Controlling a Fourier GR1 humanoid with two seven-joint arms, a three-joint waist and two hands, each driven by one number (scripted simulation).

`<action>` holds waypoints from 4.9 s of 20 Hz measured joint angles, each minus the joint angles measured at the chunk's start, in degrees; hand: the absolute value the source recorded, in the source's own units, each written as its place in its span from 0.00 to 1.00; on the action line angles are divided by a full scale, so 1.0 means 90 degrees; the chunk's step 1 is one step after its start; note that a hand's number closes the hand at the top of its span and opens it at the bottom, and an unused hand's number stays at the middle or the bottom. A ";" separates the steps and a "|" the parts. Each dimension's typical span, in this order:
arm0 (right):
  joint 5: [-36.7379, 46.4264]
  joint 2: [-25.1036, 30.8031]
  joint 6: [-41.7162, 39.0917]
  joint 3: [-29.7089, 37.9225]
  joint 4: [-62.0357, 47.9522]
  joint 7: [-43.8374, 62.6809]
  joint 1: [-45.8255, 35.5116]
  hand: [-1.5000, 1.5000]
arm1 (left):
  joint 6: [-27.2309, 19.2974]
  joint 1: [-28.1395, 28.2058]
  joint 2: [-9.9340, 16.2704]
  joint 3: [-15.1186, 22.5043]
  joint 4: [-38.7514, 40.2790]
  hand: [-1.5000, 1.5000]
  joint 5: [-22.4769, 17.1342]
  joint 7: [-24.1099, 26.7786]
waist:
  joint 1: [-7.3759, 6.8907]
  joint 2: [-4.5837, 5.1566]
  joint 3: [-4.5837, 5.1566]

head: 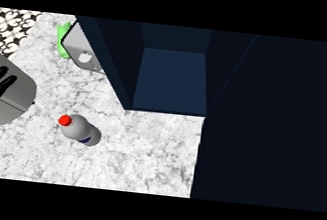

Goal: Pick up the bottled water, place it into the cabinet and close the cabinet

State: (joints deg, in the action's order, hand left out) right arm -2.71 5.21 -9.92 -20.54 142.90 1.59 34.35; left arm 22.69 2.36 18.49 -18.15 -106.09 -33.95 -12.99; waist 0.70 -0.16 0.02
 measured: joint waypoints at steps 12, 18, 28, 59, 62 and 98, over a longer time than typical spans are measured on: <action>0.0105 0.0356 -0.0050 -0.0471 0.0015 -0.0882 0.0981 0.00 | 0.0710 -0.0422 -0.0318 0.0348 0.2664 0.00 0.1070 0.1094 | 0.0114 0.0007 0.0008; 0.0147 0.0574 -0.0018 -0.0643 0.0037 -0.1286 0.1384 0.00 | 0.0939 -0.0821 -0.0430 0.0398 0.4206 0.00 0.1678 0.2024 | 0.0135 0.0013 0.0012; 0.0240 0.0915 0.0129 -0.0921 0.0029 -0.1837 0.1820 0.00 | 0.1233 -0.1608 -0.0554 0.0615 0.6678 0.00 0.2750 0.3972 | 0.0198 0.0031 0.0022; 0.0328 0.1775 0.0752 -0.1060 0.0026 -0.2753 0.2488 0.00 | -0.1846 -0.2224 -0.1435 0.1134 0.8696 1.00 0.4405 0.7951 | 0.0060 -0.0025 -0.0029; 0.0324 0.1893 0.0777 -0.1054 0.0029 -0.2900 0.2645 0.00 | -0.2010 -0.2117 -0.1617 0.1240 0.8440 1.00 0.4368 0.7850 | 0.0031 -0.0039 -0.0042; 0.0074 0.2493 0.0615 -0.0223 -0.0033 -0.3738 0.2973 0.00 | -0.5682 -0.5789 -0.2054 0.4224 0.8005 1.00 0.0629 0.3779 | 0.0331 0.0090 0.0002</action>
State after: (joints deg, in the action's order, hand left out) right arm -2.04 27.64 -4.38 -22.56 142.61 -32.05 61.11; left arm -28.45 -49.75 0.01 19.87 -34.05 -28.28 21.02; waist 3.68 0.65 0.04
